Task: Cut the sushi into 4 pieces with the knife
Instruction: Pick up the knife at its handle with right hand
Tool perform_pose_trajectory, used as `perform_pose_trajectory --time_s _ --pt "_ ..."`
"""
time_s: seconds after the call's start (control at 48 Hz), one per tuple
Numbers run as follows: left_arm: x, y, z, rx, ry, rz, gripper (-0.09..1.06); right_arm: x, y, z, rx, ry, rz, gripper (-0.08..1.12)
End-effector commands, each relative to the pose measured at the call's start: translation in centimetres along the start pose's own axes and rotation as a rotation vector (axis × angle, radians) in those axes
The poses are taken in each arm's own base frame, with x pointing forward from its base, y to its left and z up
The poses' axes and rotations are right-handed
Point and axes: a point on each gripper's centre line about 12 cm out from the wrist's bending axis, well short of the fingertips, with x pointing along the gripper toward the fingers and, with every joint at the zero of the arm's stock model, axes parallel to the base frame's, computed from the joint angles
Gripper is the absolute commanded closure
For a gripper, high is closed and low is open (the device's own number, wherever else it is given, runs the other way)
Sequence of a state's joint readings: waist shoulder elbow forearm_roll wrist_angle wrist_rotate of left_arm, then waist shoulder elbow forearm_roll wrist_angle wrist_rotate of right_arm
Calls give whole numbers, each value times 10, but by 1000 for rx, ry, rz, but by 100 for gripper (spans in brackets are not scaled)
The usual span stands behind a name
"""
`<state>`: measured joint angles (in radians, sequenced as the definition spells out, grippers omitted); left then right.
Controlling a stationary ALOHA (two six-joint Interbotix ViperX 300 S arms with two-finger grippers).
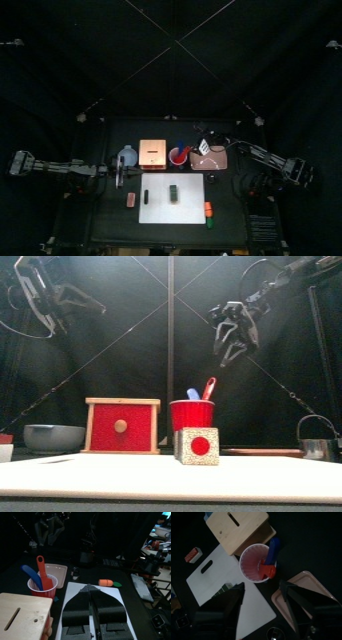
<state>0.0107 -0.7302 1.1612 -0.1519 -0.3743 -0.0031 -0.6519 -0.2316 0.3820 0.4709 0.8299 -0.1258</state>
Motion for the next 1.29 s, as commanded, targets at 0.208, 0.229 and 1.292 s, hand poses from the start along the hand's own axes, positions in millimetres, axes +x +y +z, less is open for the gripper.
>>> perform_pose_trajectory --time_s 0.208,0.229,1.292 --pt "0 1 -2 -1 4 5 67 26 -13 32 20 167 94 2" --pt "0 1 -2 -1 4 5 67 29 -14 32 23 184 95 2" --pt "-5 7 -17 3 40 25 67 81 -20 18 -19 476 91 35"
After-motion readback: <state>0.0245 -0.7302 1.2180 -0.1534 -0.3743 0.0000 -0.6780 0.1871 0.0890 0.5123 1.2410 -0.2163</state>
